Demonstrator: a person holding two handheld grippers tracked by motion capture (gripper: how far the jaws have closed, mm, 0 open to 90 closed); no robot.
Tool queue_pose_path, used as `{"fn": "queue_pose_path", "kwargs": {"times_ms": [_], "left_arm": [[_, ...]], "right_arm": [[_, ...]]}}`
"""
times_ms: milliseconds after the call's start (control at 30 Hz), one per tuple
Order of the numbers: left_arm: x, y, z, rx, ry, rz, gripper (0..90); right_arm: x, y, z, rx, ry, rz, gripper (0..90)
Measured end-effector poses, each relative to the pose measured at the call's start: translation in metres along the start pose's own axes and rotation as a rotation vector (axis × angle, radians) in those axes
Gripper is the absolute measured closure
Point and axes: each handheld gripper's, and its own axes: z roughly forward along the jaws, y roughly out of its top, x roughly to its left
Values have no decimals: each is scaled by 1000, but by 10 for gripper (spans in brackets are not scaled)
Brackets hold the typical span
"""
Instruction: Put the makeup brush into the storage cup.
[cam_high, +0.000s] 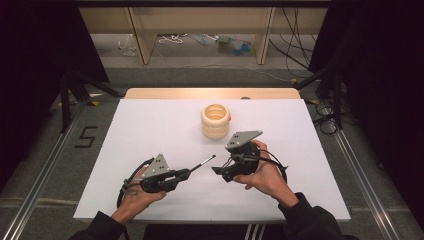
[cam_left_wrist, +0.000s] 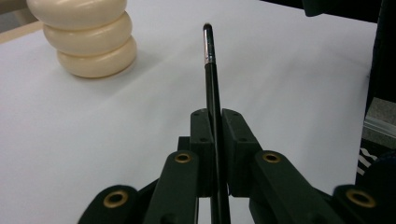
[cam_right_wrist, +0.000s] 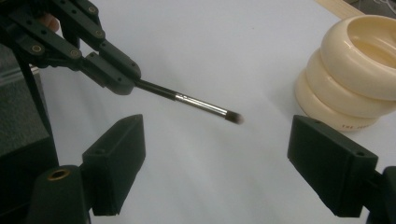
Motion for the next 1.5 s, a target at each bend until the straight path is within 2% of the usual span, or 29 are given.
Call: {"fn": "queue_pose_path", "kwargs": {"times_ms": [33, 100, 133, 167, 267, 300, 333, 400, 433, 533, 567, 667, 733, 867, 900, 1033, 1100, 1133, 1233, 1267, 1367, 1400, 1500], "left_arm": [[0, 0, 0, 0, 0, 0, 834], [0, 1, -1, -20, 22, 9, 834], [0, 1, -2, -23, 40, 11, 834], [1, 2, -3, -46, 54, 5, 834], [3, 2, -5, -62, 67, 0, 834], [3, 3, -6, -85, 74, -14, 834], [3, 3, -7, -86, 89, -21, 834], [3, 4, -7, -97, 89, -16, 834], [3, 4, -8, -110, 93, -33, 834], [2, 5, -9, -124, 106, -39, 834], [2, 6, -10, -146, 111, -41, 834], [2, 6, -11, -161, 124, -41, 834], [1, 7, -11, -175, 125, -54, 834], [0, 8, -12, -191, 128, -55, 834], [-2, 8, -11, -197, 129, -66, 834], [-4, 9, -11, -211, 134, -58, 834], [-4, 9, -11, -220, 130, -61, 834], [-5, 9, -11, -222, 131, -62, 834], [-6, 10, -10, -227, 130, -72, 834], [-6, 10, -10, -225, 131, -53, 833], [-9, 10, -9, -240, 128, -74, 834], [-9, 11, -9, -240, 126, -60, 834], [-11, 11, -8, -244, 123, -63, 834]], "right_arm": [[0, 0, 0, 0, 0, 0, 196], [-4, -2, -1, -14, 23, 49, 187], [-4, -2, -1, -14, 23, 49, 187], [-6, -4, -1, -41, 48, 91, 180], [-8, -6, -1, -59, 53, 116, 171], [-10, -7, -1, -88, 74, 152, 171], [-11, -7, 0, -99, 83, 167, 170], [-12, -8, 0, -107, 92, 178, 168], [-13, -8, 0, -125, 97, 205, 167], [-13, -8, 1, -142, 104, 214, 172], [-14, -9, 2, -169, 133, 236, 171], [-15, -10, 4, -203, 152, 273, 170], [-16, -10, 4, -216, 145, 288, 171], [-15, -11, 7, -241, 181, 310, 168], [-15, -11, 8, -241, 182, 313, 167], [-14, -12, 12, -270, 195, 339, 166], [-14, -12, 15, -281, 199, 338, 162], [-13, -12, 15, -268, 203, 343, 161], [-12, -13, 18, -290, 214, 344, 160], [-12, -14, 19, -292, 213, 351, 161], [-11, -14, 21, -304, 218, 361, 161], [-11, -14, 22, -310, 222, 365, 161], [-10, -13, 23, -323, 222, 369, 161]]}}
